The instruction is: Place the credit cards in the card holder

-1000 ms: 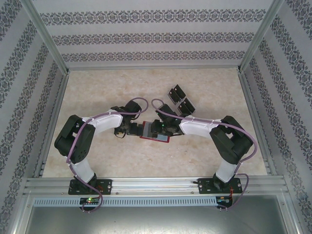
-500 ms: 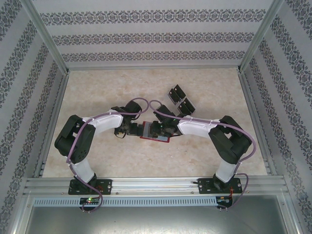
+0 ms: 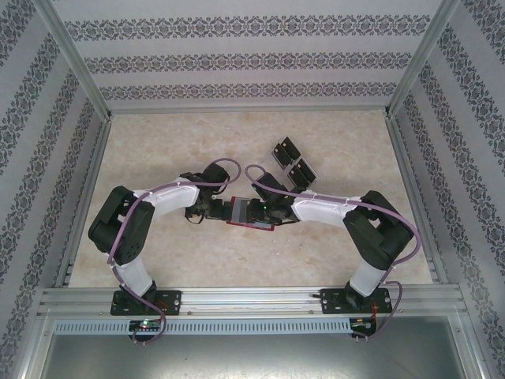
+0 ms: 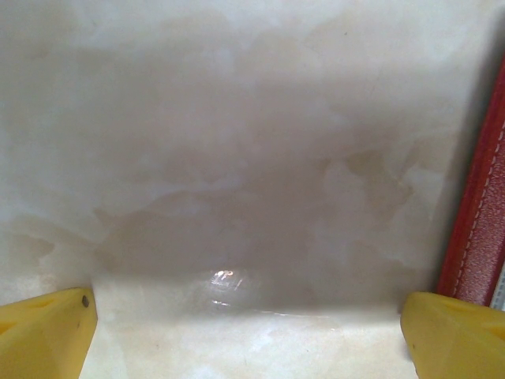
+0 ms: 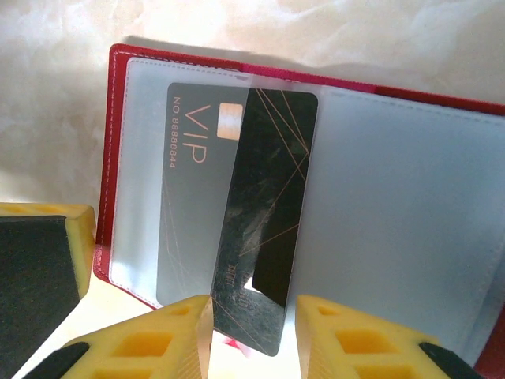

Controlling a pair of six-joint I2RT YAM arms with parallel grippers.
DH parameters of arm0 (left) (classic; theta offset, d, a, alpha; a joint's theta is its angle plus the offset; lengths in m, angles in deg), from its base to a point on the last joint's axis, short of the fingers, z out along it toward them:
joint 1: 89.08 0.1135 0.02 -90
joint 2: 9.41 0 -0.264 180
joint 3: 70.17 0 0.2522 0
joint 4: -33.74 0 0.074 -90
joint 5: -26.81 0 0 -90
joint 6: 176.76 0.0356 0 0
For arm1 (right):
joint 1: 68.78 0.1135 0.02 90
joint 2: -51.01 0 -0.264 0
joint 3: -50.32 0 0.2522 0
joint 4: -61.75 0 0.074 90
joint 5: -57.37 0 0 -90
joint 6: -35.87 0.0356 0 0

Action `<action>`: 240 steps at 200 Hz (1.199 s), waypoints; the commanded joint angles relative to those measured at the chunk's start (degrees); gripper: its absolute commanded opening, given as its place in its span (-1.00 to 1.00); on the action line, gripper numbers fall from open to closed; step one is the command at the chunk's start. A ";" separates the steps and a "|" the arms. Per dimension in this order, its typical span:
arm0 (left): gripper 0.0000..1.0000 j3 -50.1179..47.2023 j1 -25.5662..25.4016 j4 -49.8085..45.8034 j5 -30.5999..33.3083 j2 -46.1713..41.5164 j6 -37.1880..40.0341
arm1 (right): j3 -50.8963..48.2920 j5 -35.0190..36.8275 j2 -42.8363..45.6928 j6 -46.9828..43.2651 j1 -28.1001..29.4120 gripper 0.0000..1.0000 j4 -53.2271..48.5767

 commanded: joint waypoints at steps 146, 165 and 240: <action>0.98 -0.44 -1.48 2.62 -2.78 0.95 -0.95 | 3.86 -0.03 -4.10 0.04 2.32 -0.31 -1.19; 0.98 -0.44 -1.54 2.69 -2.90 0.96 -0.93 | 4.31 -0.15 -4.66 0.05 2.76 -0.31 -1.13; 0.98 -0.71 -1.47 2.62 -2.87 0.90 -0.84 | 3.12 2.60 -1.27 -0.82 1.70 -0.31 -3.73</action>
